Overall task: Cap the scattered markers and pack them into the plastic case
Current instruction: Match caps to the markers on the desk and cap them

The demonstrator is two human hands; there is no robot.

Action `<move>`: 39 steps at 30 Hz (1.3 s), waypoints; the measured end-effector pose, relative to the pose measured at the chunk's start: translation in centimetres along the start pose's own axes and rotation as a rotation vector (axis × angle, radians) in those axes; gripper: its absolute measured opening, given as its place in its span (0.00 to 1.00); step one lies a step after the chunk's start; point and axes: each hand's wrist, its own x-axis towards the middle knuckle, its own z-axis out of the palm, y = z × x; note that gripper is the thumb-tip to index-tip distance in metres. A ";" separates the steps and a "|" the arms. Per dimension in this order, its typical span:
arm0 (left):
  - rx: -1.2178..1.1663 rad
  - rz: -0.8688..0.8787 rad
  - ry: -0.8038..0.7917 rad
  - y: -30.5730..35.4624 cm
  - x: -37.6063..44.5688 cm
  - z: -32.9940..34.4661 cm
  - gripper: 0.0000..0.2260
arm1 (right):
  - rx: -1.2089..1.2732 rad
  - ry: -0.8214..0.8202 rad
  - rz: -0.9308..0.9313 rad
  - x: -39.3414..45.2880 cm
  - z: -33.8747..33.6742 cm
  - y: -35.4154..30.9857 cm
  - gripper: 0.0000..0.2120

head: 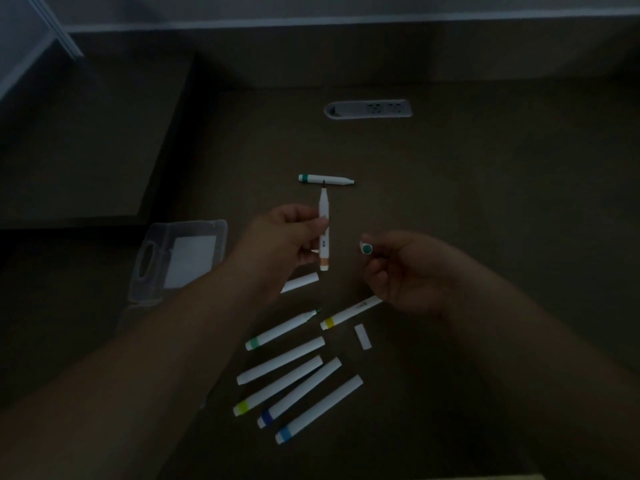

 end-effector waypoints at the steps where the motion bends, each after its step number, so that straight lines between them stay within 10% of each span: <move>1: -0.030 -0.002 -0.004 -0.1 -0.2 0.0 0.07 | 0.011 -0.003 0.011 0.1 0.0 0.1 0.08; 18: 0.104 0.047 0.118 0.0 -2.3 -2.3 0.04 | 0.022 0.022 -0.007 -0.2 -0.9 1.9 0.08; 30: 1.457 0.112 -0.063 -2.2 -3.9 -1.9 0.11 | 0.019 0.024 -0.015 -0.9 -2.1 2.3 0.13; 39: 1.686 0.073 -0.091 -3.8 -3.4 -2.3 0.10 | 0.022 0.010 -0.012 -1.7 -2.5 2.0 0.12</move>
